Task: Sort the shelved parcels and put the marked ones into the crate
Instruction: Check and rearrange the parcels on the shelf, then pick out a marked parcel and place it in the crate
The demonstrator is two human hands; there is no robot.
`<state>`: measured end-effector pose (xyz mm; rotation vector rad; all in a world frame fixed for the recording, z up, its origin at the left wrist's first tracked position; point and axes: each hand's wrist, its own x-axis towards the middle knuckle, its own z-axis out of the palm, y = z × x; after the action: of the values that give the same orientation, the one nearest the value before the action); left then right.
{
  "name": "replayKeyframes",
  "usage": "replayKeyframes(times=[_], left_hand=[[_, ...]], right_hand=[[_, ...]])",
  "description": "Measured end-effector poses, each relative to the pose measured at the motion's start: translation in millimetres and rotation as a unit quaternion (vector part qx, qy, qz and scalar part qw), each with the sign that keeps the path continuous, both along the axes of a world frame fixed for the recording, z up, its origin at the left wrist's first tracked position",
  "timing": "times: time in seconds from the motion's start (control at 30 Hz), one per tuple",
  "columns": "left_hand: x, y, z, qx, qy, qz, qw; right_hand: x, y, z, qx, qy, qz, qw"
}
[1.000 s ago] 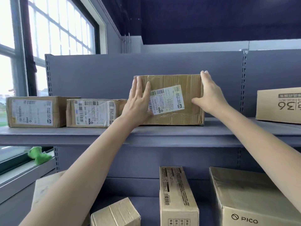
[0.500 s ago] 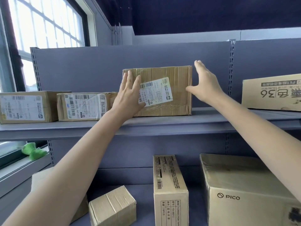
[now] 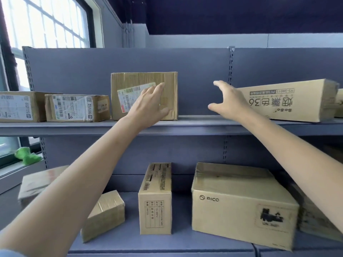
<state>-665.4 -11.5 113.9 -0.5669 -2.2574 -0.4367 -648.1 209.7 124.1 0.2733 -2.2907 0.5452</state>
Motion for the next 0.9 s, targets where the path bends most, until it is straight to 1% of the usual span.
replayKeyframes(times=[0.1, 0.33, 0.47, 0.67, 0.9], left_hand=[[21.6, 38.1, -6.1, 0.017, -0.016, 0.003, 1.000], [65.2, 112.4, -19.4, 0.004, -0.042, 0.008, 0.999], [80.6, 130.7, -22.1, -0.014, -0.045, 0.006, 0.999], [91.4, 144.6, -29.6, -0.001, -0.049, -0.028, 0.998], [93.8, 170.7, -52.1, 0.000, -0.063, -0.056, 0.996]], right_hand=[[17.8, 36.4, -7.8, 0.007, -0.005, 0.009, 1.000], [59.8, 106.2, -23.0, 0.010, -0.011, 0.024, 1.000], [80.4, 131.3, -32.1, -0.006, -0.015, 0.021, 1.000], [105.9, 150.9, -50.6, -0.052, -0.028, 0.002, 0.998], [119.4, 167.5, -73.3, -0.047, -0.052, -0.003, 0.998]])
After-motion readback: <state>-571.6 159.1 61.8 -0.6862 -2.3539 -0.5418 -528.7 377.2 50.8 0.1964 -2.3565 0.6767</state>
